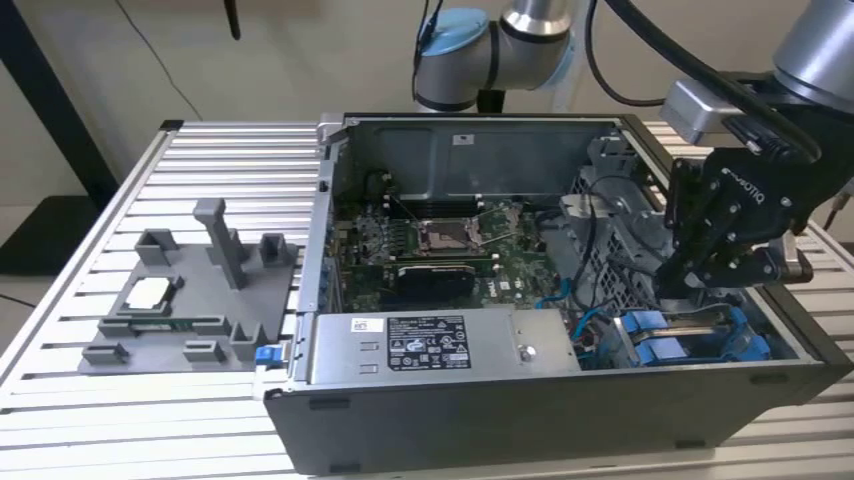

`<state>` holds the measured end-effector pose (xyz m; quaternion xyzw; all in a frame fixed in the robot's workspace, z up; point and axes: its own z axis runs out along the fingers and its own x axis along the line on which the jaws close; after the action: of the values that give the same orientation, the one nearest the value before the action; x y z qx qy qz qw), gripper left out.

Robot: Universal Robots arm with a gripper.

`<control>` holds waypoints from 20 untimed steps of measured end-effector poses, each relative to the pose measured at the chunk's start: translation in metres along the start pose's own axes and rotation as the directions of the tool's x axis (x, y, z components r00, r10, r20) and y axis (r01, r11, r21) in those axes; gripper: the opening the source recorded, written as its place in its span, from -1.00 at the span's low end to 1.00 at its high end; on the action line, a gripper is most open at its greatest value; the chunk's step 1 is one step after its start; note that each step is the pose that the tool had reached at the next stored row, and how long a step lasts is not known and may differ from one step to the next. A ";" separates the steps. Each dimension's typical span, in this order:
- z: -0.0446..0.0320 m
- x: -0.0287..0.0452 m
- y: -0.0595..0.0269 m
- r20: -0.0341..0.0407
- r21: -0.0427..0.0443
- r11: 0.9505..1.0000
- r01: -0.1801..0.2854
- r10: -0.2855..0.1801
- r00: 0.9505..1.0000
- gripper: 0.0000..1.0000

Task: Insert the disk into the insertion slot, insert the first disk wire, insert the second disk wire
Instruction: 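Insert the first disk wire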

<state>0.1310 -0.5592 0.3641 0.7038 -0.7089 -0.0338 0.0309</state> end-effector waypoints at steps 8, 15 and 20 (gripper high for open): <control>0.0020 0.0001 -0.0008 0.000 -0.023 1.000 0.000 0.000 1.000 -0.62; 0.0046 0.0006 -0.0024 0.000 -0.043 0.999 0.000 0.000 1.000 -0.62; 0.0066 0.0042 -0.0069 0.000 -0.065 0.998 0.000 0.000 1.000 -0.62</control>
<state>0.1373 -0.5635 0.3568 0.7023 -0.7076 -0.0569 0.0536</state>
